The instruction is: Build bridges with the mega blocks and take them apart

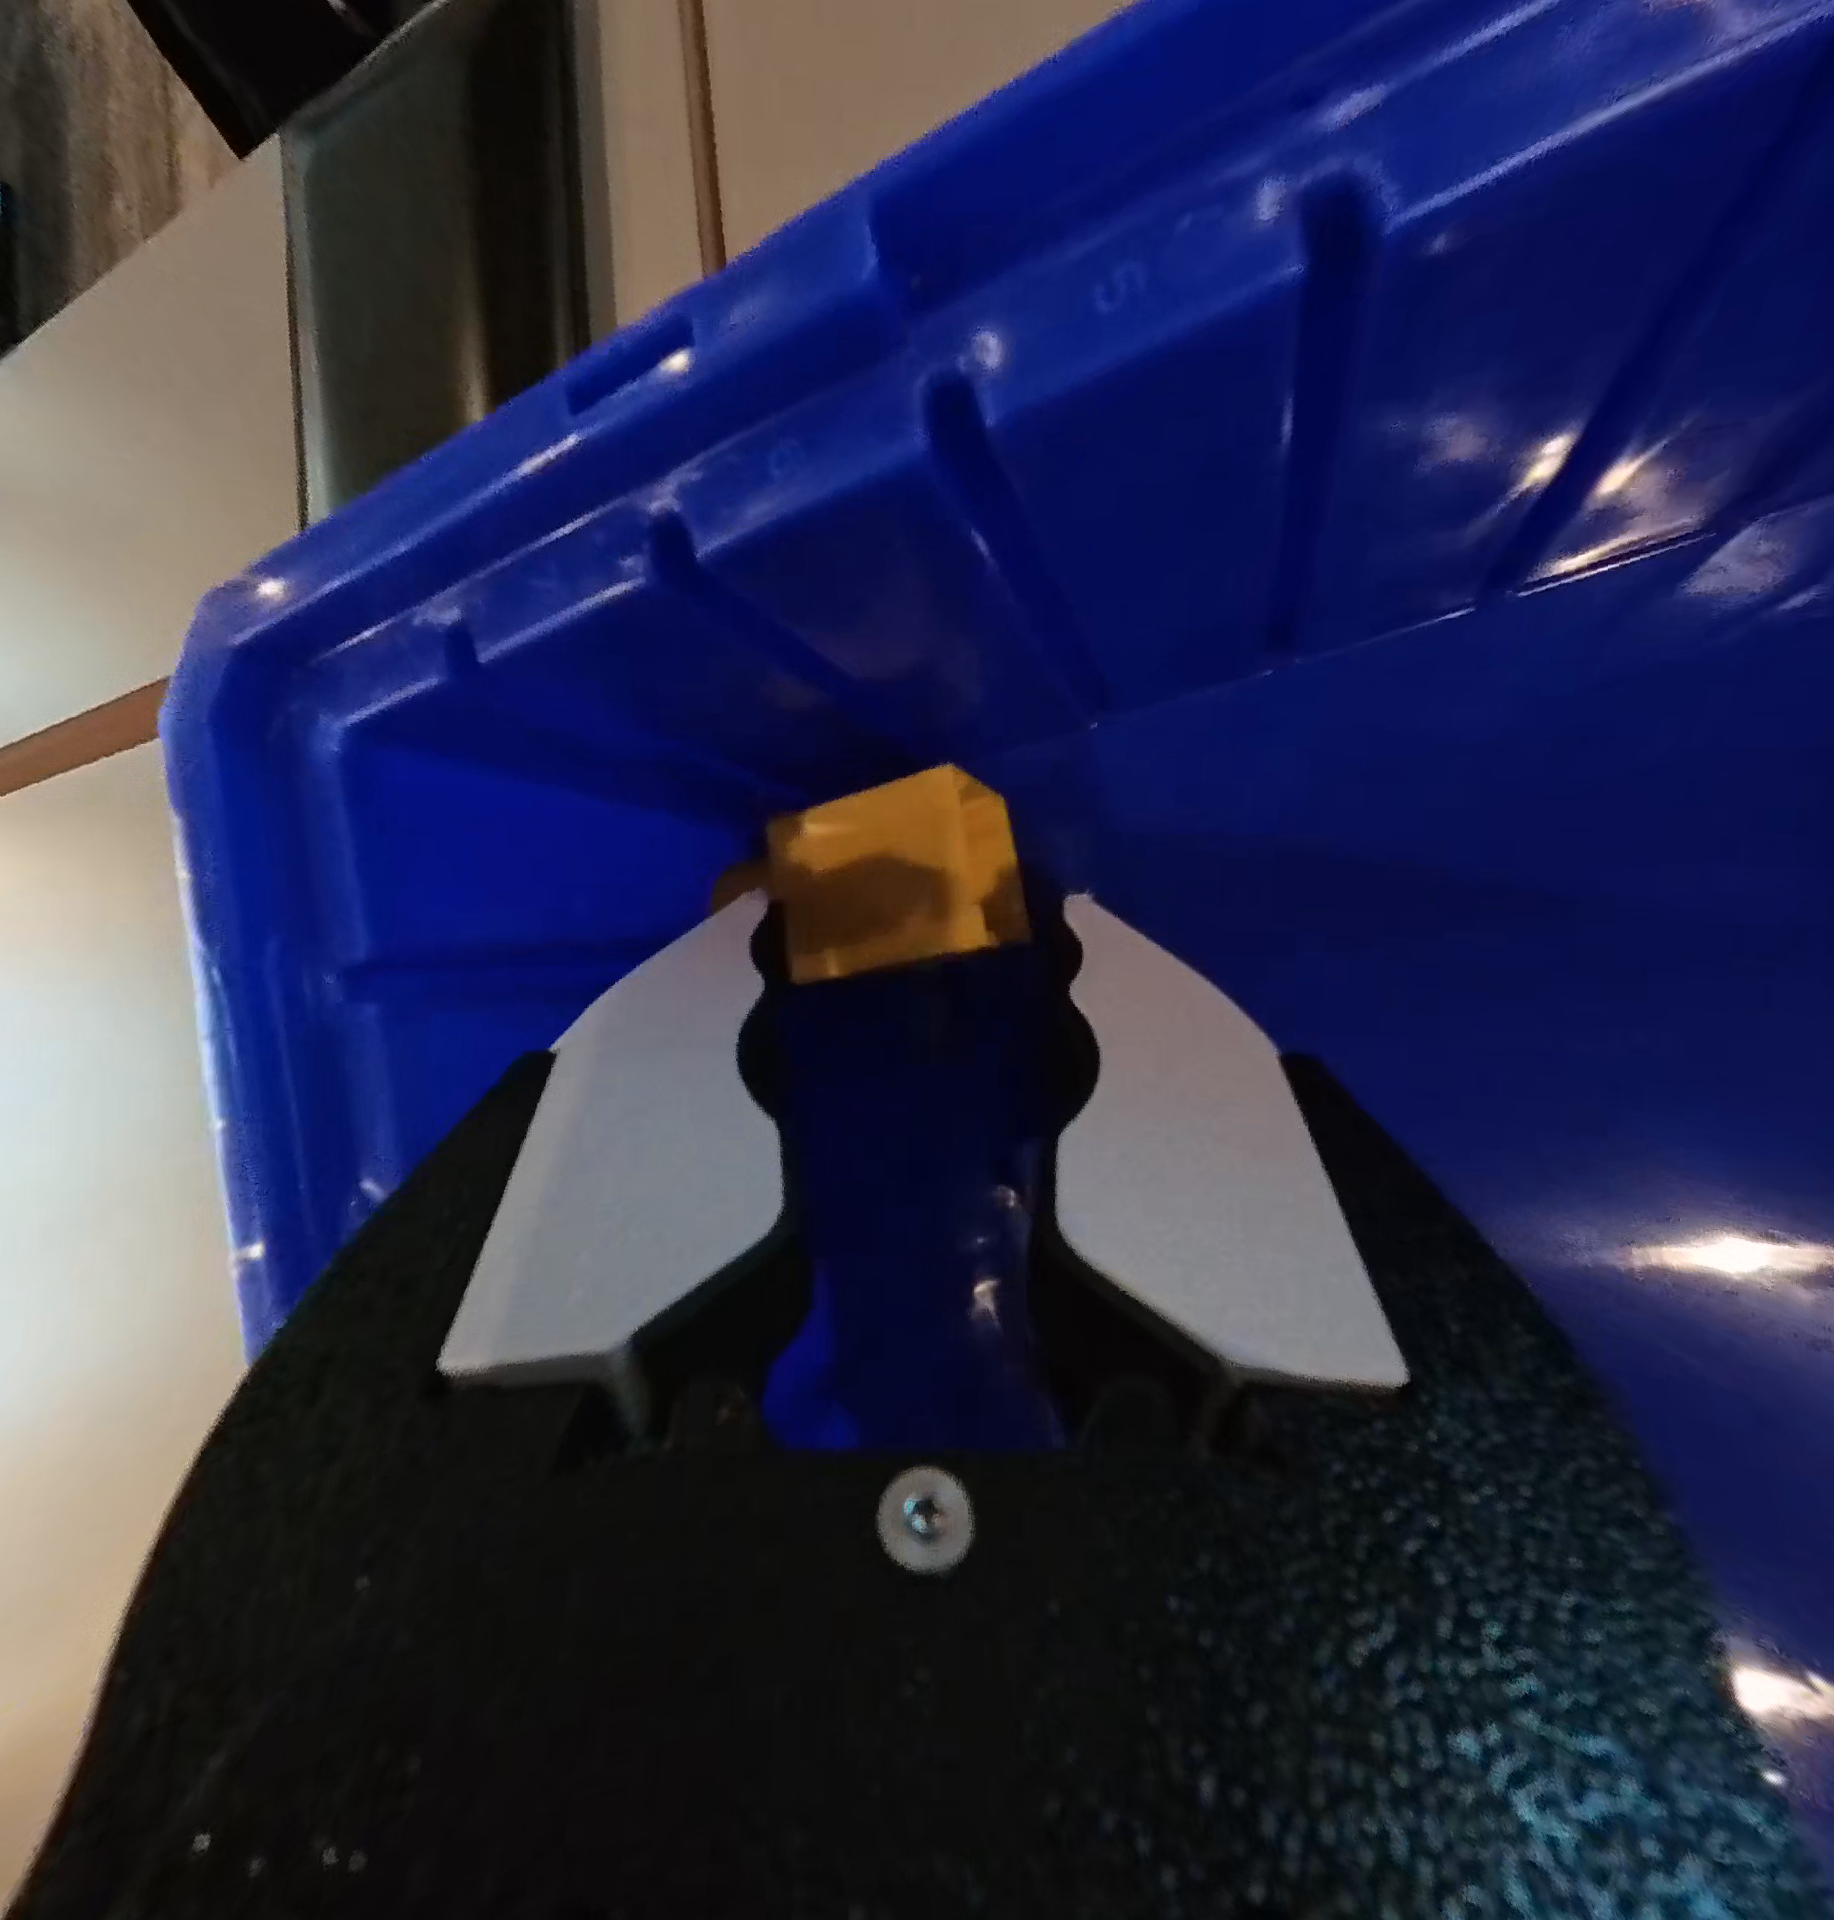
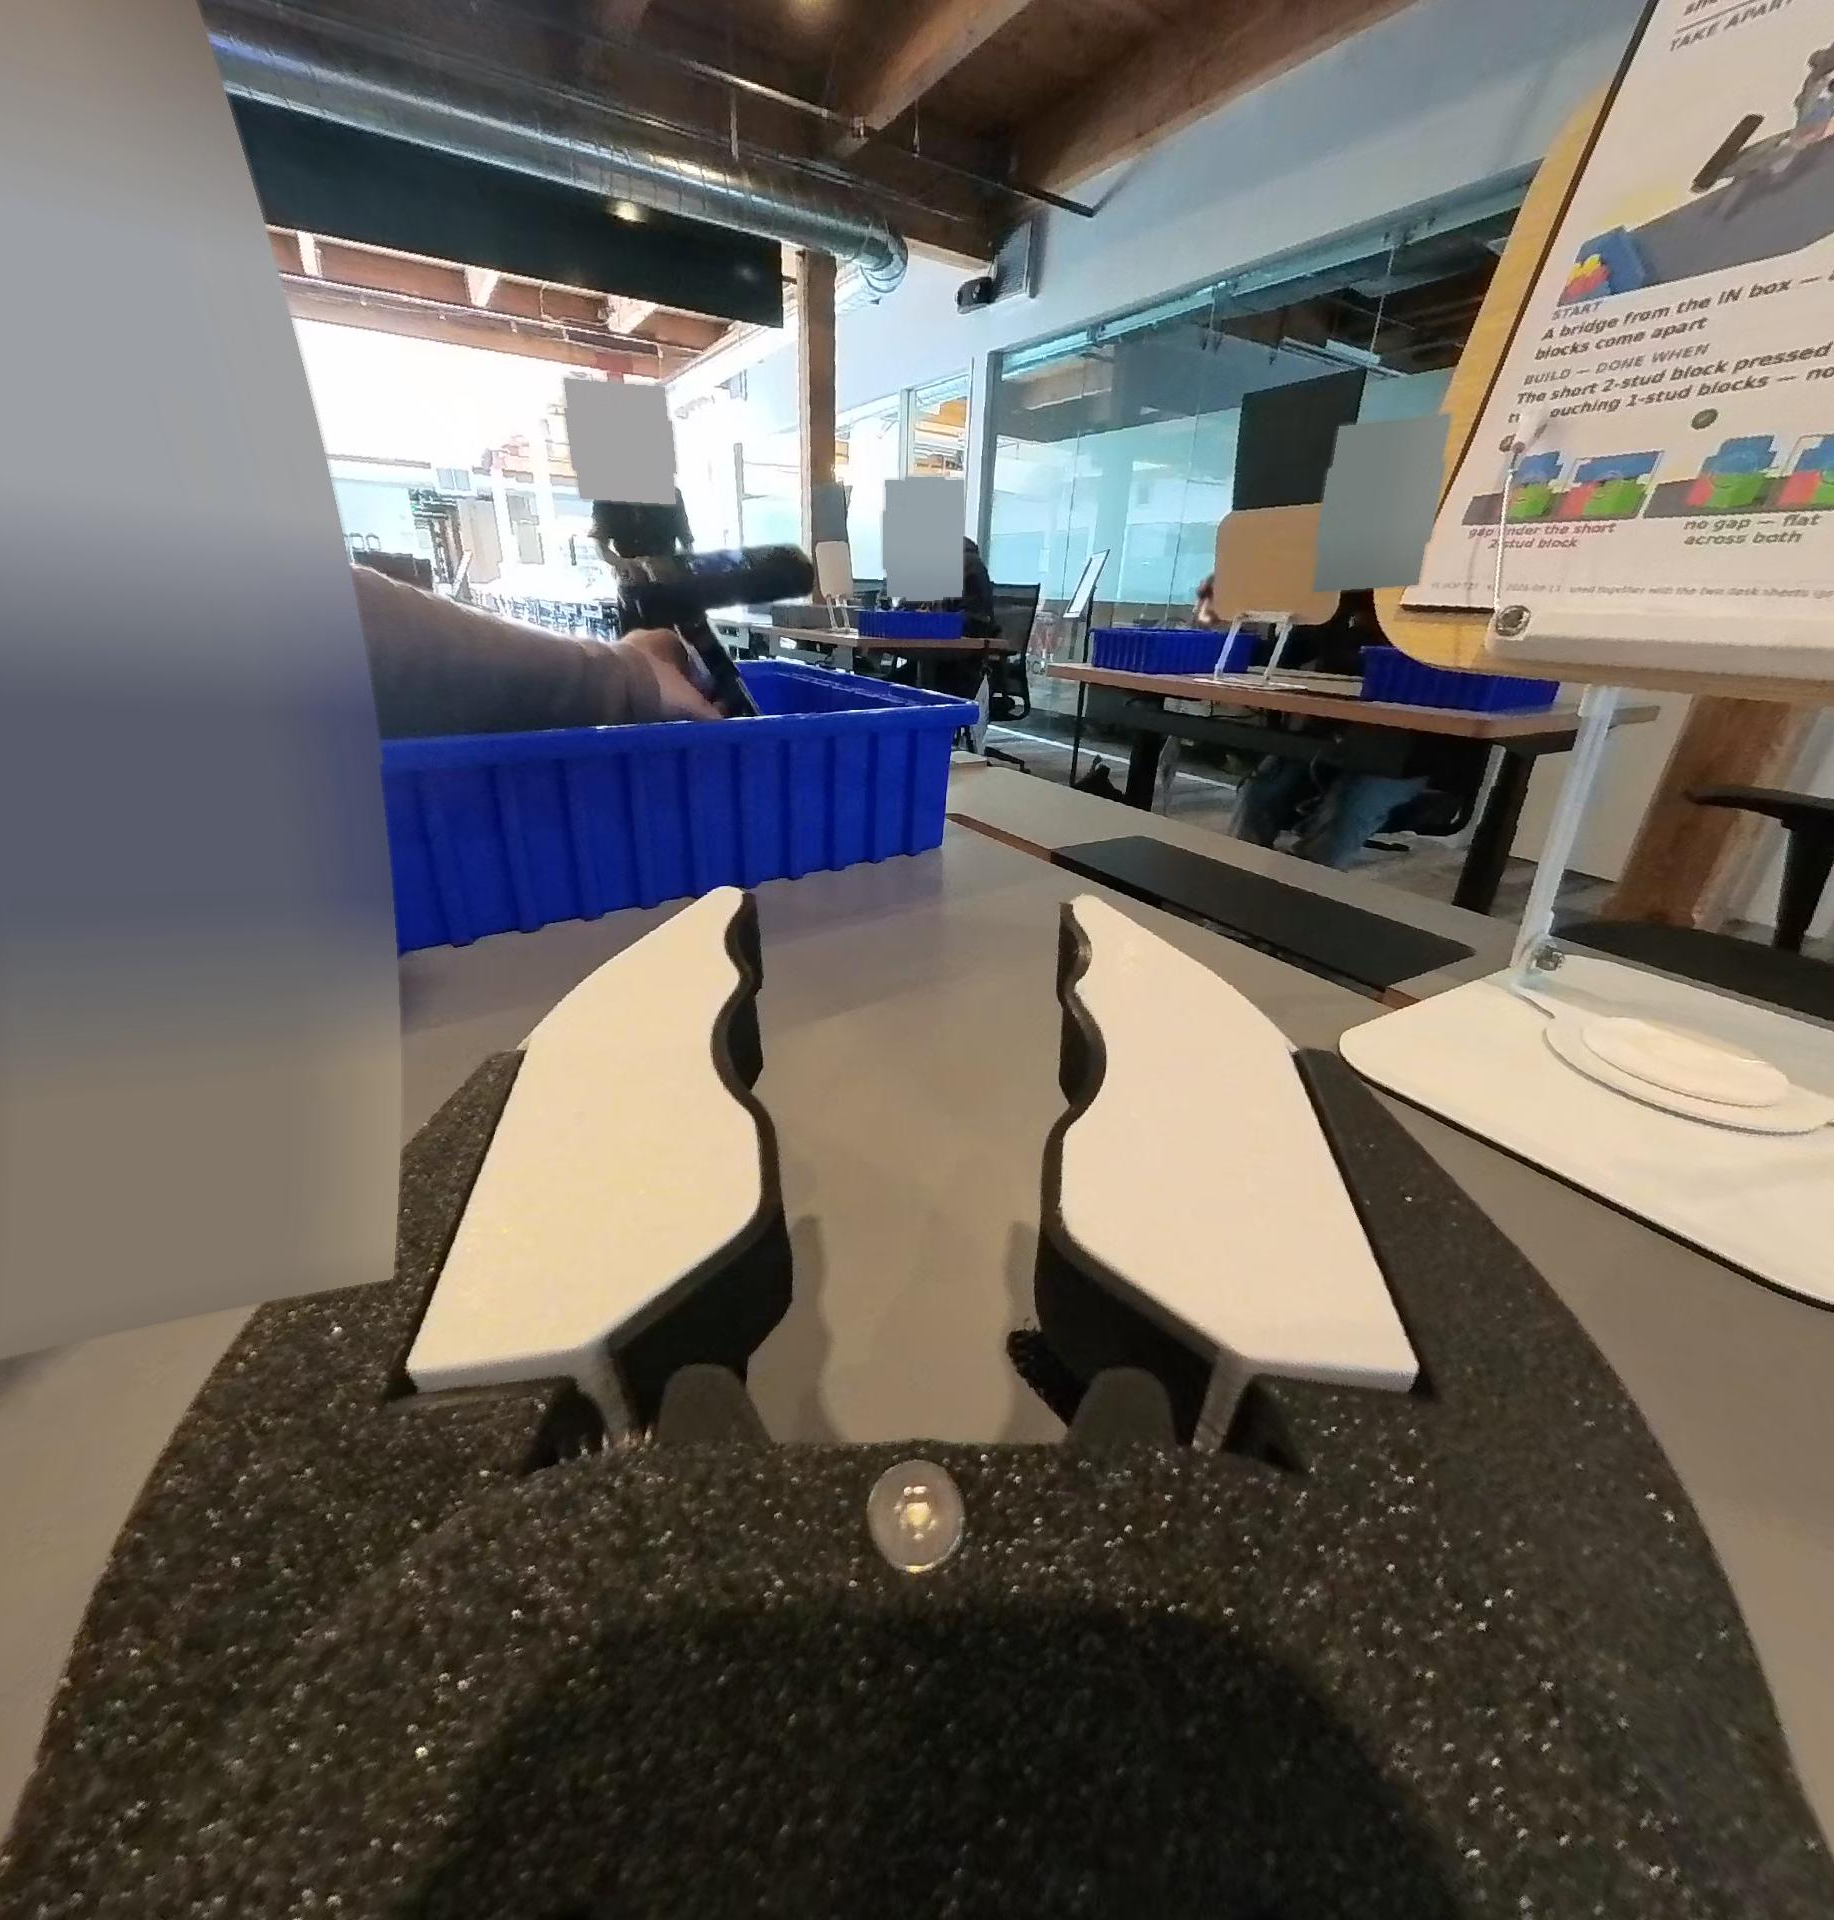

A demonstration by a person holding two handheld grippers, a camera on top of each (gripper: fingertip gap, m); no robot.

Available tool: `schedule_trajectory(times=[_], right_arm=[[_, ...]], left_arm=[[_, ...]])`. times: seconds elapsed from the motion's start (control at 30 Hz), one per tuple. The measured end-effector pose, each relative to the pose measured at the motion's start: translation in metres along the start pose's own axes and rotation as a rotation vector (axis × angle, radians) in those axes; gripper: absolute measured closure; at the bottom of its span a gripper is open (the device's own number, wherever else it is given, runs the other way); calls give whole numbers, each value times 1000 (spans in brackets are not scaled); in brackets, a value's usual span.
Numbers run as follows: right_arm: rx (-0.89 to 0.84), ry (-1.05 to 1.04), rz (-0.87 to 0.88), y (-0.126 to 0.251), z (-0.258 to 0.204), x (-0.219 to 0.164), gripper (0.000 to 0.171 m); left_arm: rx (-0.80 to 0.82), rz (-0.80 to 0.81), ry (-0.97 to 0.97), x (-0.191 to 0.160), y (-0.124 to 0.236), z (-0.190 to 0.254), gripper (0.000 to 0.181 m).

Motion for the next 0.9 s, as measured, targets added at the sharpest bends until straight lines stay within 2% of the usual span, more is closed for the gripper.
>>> schedule_trajectory(times=[0.2, 0.27, 0.37, 0.43, 0.6, 0.67, 0.83, 0.9], right_arm=[[-5, 1, -6, 0, 1, -1, 117], [-6, 1, -8, 0, 1, -1, 117], [-4, -3, -8, 0, 1, -1, 117], [0, -6, -11, -1, 1, -1, 117], [10, -12, -15, -1, 0, -2, 117], [16, -14, -18, -2, 0, -2, 117], [19, -20, -21, -1, 0, -2, 118], [20, -25, -21, -1, 1, -3, 118]], left_arm=[[-18, 32, -25, 4, -5, -1, 130], [-87, 74, -87, 8, -2, 11, 138], [-195, 83, -254, 10, 5, 31, 139], [-212, 67, -288, 10, 8, 36, 139], [-238, 135, -117, 17, 14, 37, 114], [-206, 115, -113, 17, 8, 36, 109], [-189, 84, -266, 13, 0, 45, 116], [-246, 108, -374, 10, 4, 53, 122]])
Point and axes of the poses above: each gripper's, where its closed fingertips meet, y back along the fingers, x out of its top, z = x × y across the jaws, the point moved 7 cm from there along y, back along the fingers, and after that the axes turned 10 degrees about -x, right-handed, at the moved point
